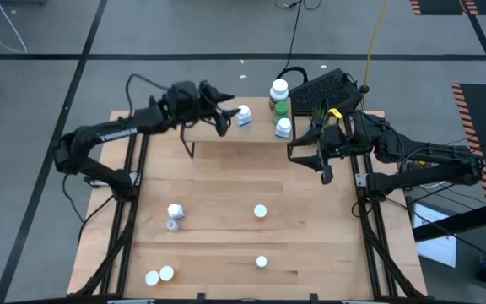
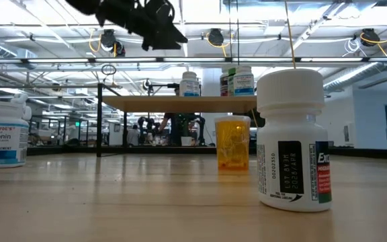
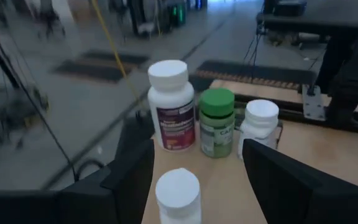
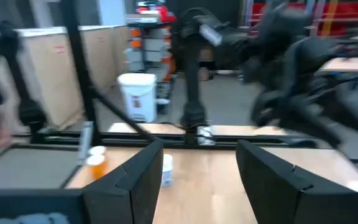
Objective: Pick and place medicine bottles onto shelf by color
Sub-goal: Put the top white medicine bottle on the shelf
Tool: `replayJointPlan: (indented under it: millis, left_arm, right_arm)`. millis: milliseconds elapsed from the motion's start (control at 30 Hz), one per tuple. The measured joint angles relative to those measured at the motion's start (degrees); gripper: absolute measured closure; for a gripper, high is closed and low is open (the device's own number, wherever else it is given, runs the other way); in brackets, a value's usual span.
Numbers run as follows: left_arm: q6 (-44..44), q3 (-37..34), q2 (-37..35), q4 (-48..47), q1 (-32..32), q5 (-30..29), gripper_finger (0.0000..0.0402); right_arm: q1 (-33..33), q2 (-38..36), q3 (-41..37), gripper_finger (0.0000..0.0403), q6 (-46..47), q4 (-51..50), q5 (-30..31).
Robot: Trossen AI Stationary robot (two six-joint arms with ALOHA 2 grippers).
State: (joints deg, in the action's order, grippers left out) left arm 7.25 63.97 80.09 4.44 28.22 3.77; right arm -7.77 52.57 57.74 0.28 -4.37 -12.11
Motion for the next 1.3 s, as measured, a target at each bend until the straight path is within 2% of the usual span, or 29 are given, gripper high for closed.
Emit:
replayJointPlan:
  millis: [100,200,400,533,700,900,1033,1300]
  left_arm:
    - [1.4,-5.0,0.9,10.0,-0.3,0.1,0.0156]
    - [-1.1,-8.5,2.3,12.3,-0.6,0.2,0.0156]
    - [-0.2,-10.4,6.8,17.1,-0.4,-0.2,0.0156]
    - [0.8,-10.4,8.4,21.0,-0.5,-3.8,0.0156]
    - [1.4,-10.4,8.4,22.2,0.5,-5.5,0.0156]
    - [1.0,-10.4,8.5,21.3,0.6,-3.3,0.0156]
    - [-2.7,-10.4,8.9,21.3,0.4,-3.3,0.0154]
    - [-5.0,-10.4,12.7,24.6,0.3,-4.0,0.0103]
  right_arm:
    - [-0.1,0.3,0.0,0.0206,-1.2,0.0,1.8]
    - [-0.1,0.4,0.0,0.0206,-1.1,0.0,1.8]
    - [-0.1,0.5,0.0,0.0206,-1.0,-0.1,2.3]
    - [-0.1,0.5,0.0,0.0206,-0.8,-0.1,4.8]
    - [-0.1,0.5,0.0,0.0206,-0.6,-0.1,4.8]
    - [-0.1,0.5,0.0,0.0206,-0.4,-0.1,5.0]
    - [-0.3,0.5,0.0,0.0206,5.2,-0.1,9.2]
    - [-1.2,0.5,0.0,0.0206,7.2,-0.1,9.1]
